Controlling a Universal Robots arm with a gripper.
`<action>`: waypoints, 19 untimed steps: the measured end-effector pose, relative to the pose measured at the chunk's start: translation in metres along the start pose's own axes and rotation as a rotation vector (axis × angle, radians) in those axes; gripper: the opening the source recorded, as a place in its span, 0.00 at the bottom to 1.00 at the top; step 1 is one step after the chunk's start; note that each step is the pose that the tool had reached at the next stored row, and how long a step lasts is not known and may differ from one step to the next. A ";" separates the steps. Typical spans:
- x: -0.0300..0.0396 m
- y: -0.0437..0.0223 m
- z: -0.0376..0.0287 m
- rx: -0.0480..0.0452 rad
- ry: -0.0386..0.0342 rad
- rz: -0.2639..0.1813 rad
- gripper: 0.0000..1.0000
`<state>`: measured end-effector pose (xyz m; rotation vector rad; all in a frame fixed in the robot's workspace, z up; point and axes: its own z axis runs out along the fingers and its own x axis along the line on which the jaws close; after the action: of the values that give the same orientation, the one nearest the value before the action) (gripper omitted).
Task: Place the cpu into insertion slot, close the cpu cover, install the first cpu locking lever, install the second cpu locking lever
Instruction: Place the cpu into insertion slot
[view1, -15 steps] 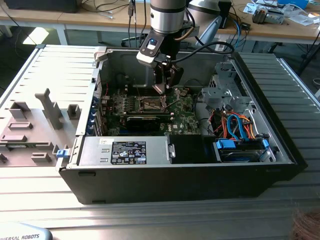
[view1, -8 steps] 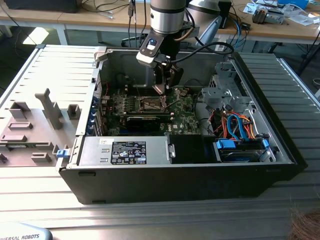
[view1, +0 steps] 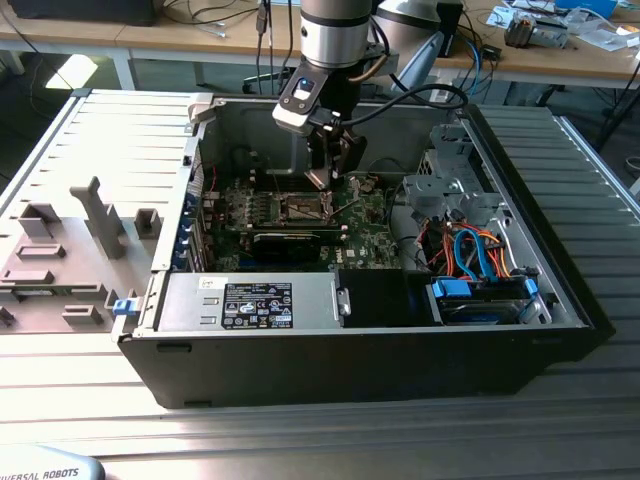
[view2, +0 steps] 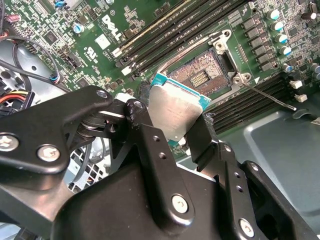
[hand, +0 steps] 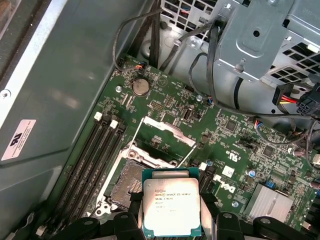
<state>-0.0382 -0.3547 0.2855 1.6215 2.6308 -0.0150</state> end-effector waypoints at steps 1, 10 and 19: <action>0.0000 0.0000 0.0000 0.0003 -0.0004 0.001 0.54; 0.0000 0.0000 0.0006 0.0020 -0.0019 0.026 0.54; 0.0001 -0.0002 0.0006 0.0025 0.0019 0.082 0.54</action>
<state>-0.0384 -0.3547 0.2849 1.7296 2.5642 -0.0134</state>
